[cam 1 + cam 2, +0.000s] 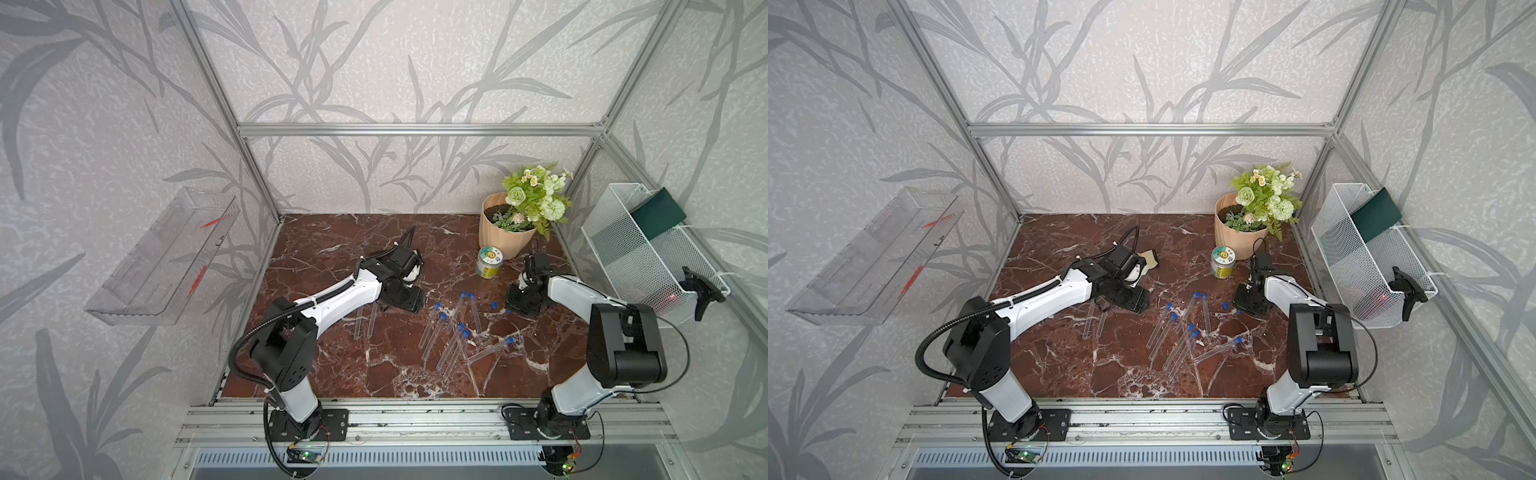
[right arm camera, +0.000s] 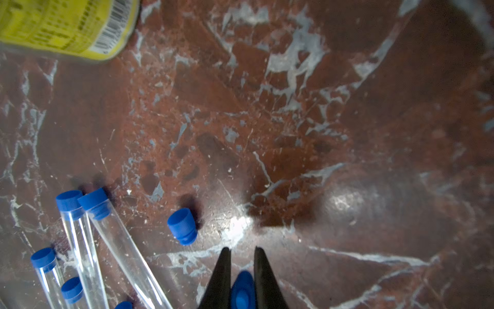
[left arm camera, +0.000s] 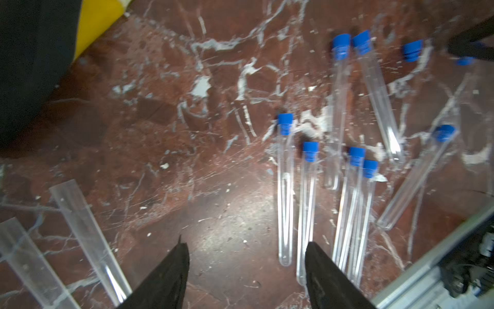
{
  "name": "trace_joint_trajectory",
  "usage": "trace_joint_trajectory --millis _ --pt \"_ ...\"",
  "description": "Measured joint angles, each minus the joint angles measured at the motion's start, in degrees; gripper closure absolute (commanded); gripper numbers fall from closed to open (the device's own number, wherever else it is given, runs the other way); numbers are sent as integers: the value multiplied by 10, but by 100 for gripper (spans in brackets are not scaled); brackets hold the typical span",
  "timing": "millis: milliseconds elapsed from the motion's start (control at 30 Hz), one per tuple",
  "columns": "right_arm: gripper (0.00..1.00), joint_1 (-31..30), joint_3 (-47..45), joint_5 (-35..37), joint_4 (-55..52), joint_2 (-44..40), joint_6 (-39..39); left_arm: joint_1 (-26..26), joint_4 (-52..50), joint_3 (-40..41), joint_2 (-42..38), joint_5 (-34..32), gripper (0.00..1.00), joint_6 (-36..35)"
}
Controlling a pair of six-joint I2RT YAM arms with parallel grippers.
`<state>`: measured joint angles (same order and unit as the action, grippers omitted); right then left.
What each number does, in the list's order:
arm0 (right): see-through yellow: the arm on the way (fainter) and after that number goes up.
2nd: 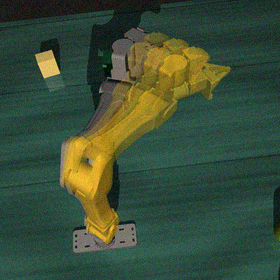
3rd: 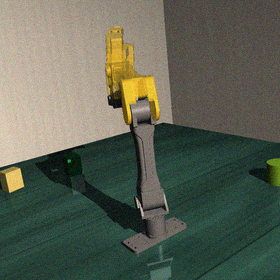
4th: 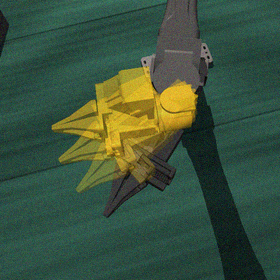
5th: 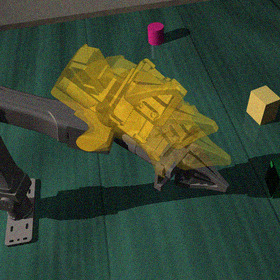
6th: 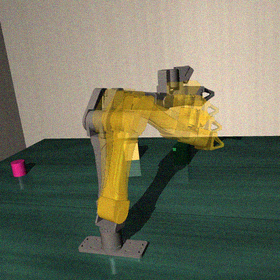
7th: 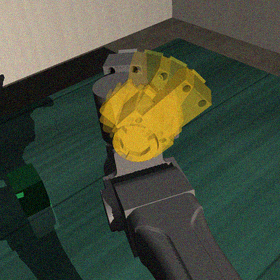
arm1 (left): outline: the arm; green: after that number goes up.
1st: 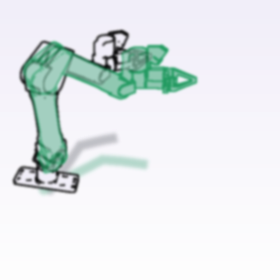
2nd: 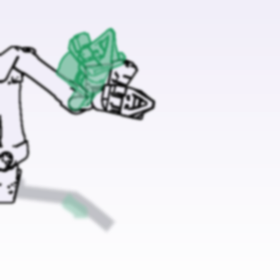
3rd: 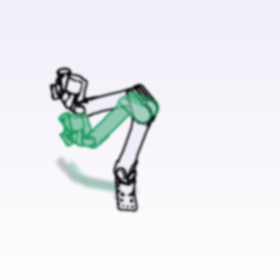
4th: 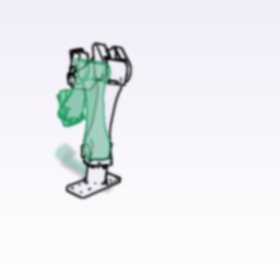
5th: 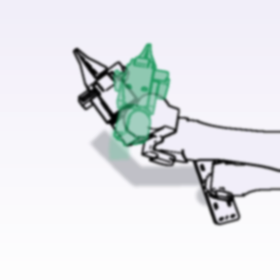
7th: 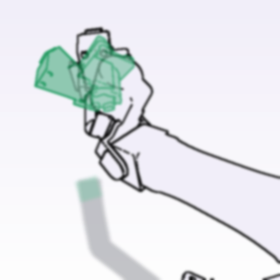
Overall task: Remove stoppers from test tubes
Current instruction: Place the stopper at the center of the board.
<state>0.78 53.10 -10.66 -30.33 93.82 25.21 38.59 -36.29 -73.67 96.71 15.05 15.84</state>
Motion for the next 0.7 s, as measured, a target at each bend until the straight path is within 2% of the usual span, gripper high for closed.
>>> trace_joint_trajectory --millis 233,467,700 --pt "83 0 1 -5 23 27 2 7 26 3 -6 35 31 2" --pt "80 0 7 -18 43 38 4 7 34 8 -6 34 31 5" --pt "73 0 9 -27 55 41 6 8 35 8 -6 25 30 8"
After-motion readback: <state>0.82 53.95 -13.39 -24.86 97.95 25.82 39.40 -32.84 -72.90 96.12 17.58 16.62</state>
